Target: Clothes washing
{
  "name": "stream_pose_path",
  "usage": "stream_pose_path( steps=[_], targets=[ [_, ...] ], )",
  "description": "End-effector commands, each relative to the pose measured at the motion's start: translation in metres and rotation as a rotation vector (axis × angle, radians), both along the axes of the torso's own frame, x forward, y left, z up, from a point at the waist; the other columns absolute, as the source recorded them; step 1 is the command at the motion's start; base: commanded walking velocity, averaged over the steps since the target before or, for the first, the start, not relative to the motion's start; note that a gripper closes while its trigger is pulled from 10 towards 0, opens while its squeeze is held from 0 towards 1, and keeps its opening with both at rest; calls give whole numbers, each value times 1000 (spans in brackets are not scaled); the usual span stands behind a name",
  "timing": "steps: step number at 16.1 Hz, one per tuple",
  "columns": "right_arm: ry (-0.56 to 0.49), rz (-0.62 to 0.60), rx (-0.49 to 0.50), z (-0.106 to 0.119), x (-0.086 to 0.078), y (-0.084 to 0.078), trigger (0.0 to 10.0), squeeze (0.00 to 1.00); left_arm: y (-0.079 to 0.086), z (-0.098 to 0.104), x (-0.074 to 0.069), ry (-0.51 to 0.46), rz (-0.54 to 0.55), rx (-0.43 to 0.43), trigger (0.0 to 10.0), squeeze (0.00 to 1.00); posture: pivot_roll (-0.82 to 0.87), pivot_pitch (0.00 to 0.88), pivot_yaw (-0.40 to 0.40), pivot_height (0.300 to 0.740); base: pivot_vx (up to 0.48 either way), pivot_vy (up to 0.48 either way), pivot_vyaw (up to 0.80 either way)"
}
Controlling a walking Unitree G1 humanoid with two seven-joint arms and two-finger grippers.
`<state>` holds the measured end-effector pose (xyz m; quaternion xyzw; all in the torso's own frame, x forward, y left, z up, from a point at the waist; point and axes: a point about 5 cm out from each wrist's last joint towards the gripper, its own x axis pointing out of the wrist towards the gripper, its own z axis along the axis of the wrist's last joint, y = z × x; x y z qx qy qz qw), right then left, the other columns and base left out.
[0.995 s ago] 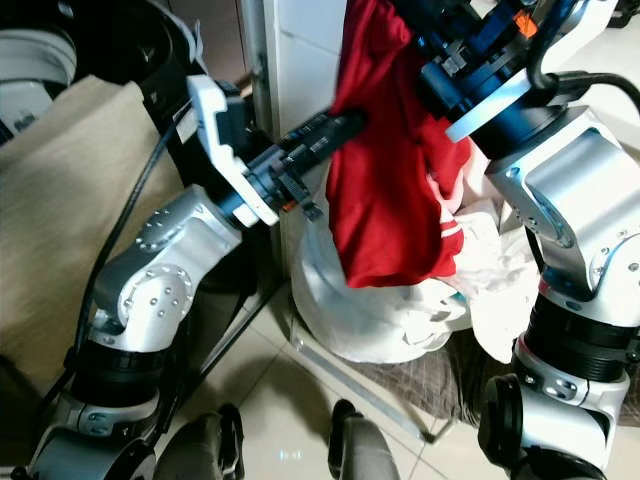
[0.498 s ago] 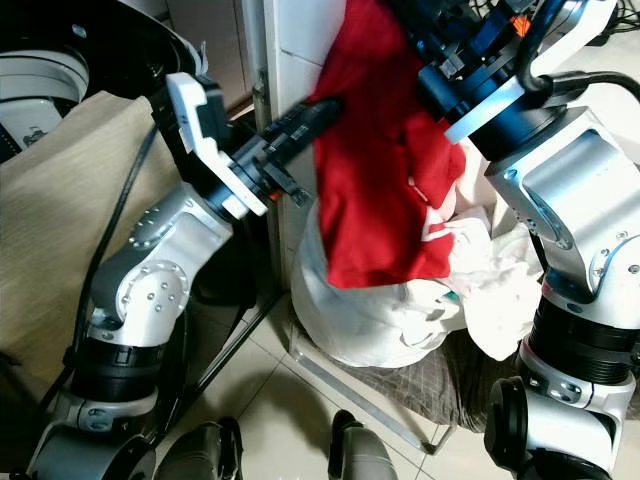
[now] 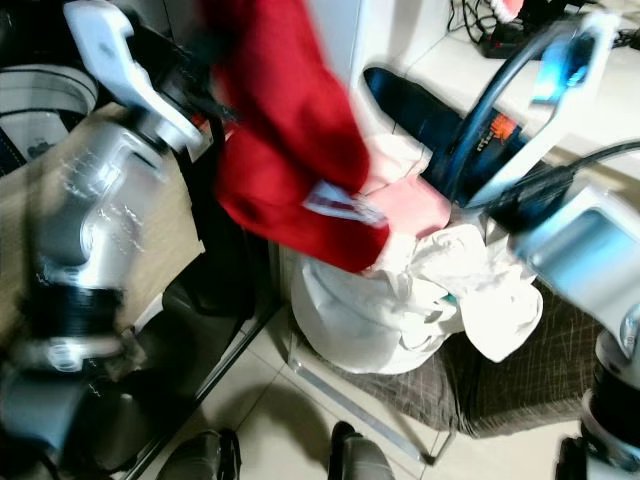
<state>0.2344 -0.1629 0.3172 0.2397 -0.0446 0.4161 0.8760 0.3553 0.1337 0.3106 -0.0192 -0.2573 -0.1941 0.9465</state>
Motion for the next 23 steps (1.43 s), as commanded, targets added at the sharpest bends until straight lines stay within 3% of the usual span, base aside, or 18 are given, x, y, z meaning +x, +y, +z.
stream_pose_path(
  steps=[1, 2, 4, 5, 6, 7, 8, 10, 11, 12, 18, 21, 23],
  targets=[
    [-17, 7, -45, -1, -5, 2, 10000, 0, 10, 19, 4, -75, 103, 43, 0, 0, -172, 47, 17, 740, 0, 0, 0],
    [-20, -11, -62, -4, -5, 2, 10000, 0, 52, 59, 14, -213, 433, 254, 0, 0, -172, 43, 25, 740, 0, 0, 0],
    [-28, -20, -77, -6, -5, 3, 10000, 0, 88, 95, 16, -297, 679, 406, 0, 0, -166, 41, 25, 740, 0, 0, 0],
    [-30, -15, -93, -9, -5, 5, 10000, 0, 98, 97, 23, -236, 732, 472, 0, 0, -162, 39, 27, 740, 0, 0, 0],
    [-19, 5, -131, -17, -5, 13, 10000, 0, 111, 87, 34, -96, 824, 569, 0, 0, -159, 45, 26, 740, 0, 0, 0],
    [-16, 8, -140, -18, -5, 15, 10000, 0, 114, 83, 37, -55, 844, 600, 0, 0, -159, 45, 26, 740, 0, 0, 0],
    [-10, 18, -163, -22, -6, 17, 10000, 0, 118, 71, 43, 60, 817, 593, 10000, 0, -156, 46, 28, 740, 0, 0, 0],
    [0, 32, -192, -28, -7, 22, 10000, 0, 123, 40, 53, 276, 756, 651, 10000, 0, -158, 54, 28, 740, 0, 0, 0],
    [4, 35, -209, -31, -8, 25, 10000, 0, 129, 26, 54, 373, 758, 725, 10000, 733, -161, 54, 29, 740, 0, 0, 0],
    [8, 40, -231, -35, -9, 27, 10000, 0, 137, 21, 52, 419, 793, 758, 10000, 1000, -163, 58, 29, 740, 0, 0, 0],
    [9, 59, -263, -42, -10, 31, 10000, 0, 155, 17, 47, 519, 826, 768, 10000, 1000, -162, 49, 24, 740, 0, 0, 0],
    [11, 54, -278, -44, -9, 30, 10000, 0, 163, 25, 43, 497, 870, 761, 10000, 1000, -162, 43, 25, 740, 0, 0, 0],
    [16, 27, -283, -46, -6, 28, 10000, 0, 159, 33, 44, 436, 844, 707, 10000, 1000, -162, 38, 26, 740, 0, 0, 0]
  ],
)
